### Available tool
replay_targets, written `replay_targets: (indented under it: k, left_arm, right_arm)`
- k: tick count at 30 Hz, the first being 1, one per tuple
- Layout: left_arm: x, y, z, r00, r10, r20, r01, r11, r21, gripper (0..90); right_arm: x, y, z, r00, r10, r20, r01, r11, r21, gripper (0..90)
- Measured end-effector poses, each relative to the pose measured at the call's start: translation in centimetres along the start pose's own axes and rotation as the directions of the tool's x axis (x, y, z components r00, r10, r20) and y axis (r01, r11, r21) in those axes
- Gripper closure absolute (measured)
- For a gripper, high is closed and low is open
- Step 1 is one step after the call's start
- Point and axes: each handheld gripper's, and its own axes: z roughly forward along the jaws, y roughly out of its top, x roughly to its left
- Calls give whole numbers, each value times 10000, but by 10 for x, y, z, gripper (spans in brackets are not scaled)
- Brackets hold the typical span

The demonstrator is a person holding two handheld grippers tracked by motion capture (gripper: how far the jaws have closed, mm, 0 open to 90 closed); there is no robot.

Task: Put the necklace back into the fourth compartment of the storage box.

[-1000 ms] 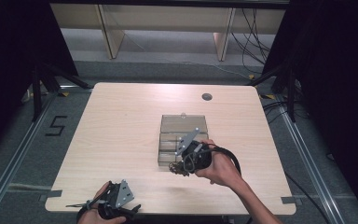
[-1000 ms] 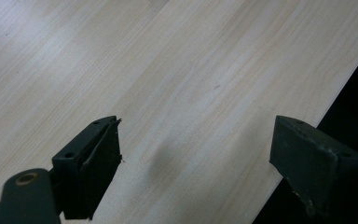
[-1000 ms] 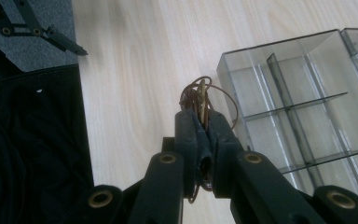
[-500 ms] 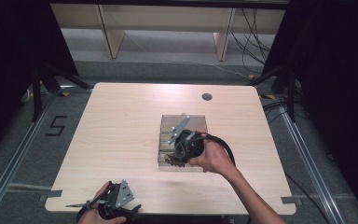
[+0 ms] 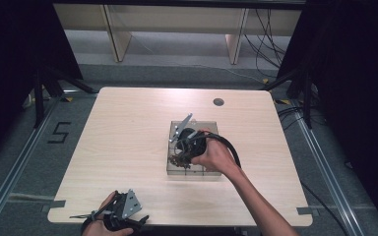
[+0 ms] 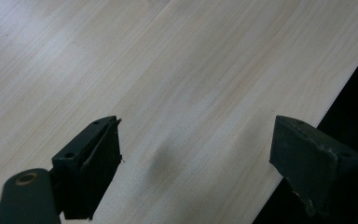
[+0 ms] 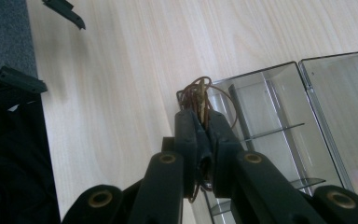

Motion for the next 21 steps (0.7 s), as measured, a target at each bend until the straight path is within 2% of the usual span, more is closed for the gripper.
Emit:
replay_targets:
  k: [4, 11, 19, 21]
  left_arm:
    - [0, 1, -1, 10000, 69, -21, -69, 10000, 7, 157]
    - [0, 1, -2, 10000, 76, -4, -76, 10000, -40, 157]
    - [0, 1, -2, 10000, 60, -29, -60, 10000, -51, 157]
    - [0, 1, -2, 10000, 90, -4, -90, 10000, -35, 157]
  right_arm:
    - [-4, 4, 8, 10000, 55, 18, -55, 10000, 60, 852]
    - [-12, 7, 23, 9996, 232, 159, -241, 9981, 563, 851]
    - [-17, 11, 40, 9993, 353, 143, -364, 9953, 902, 851]
    - [-19, 11, 43, 9997, 188, 176, -204, 9950, 982, 851]
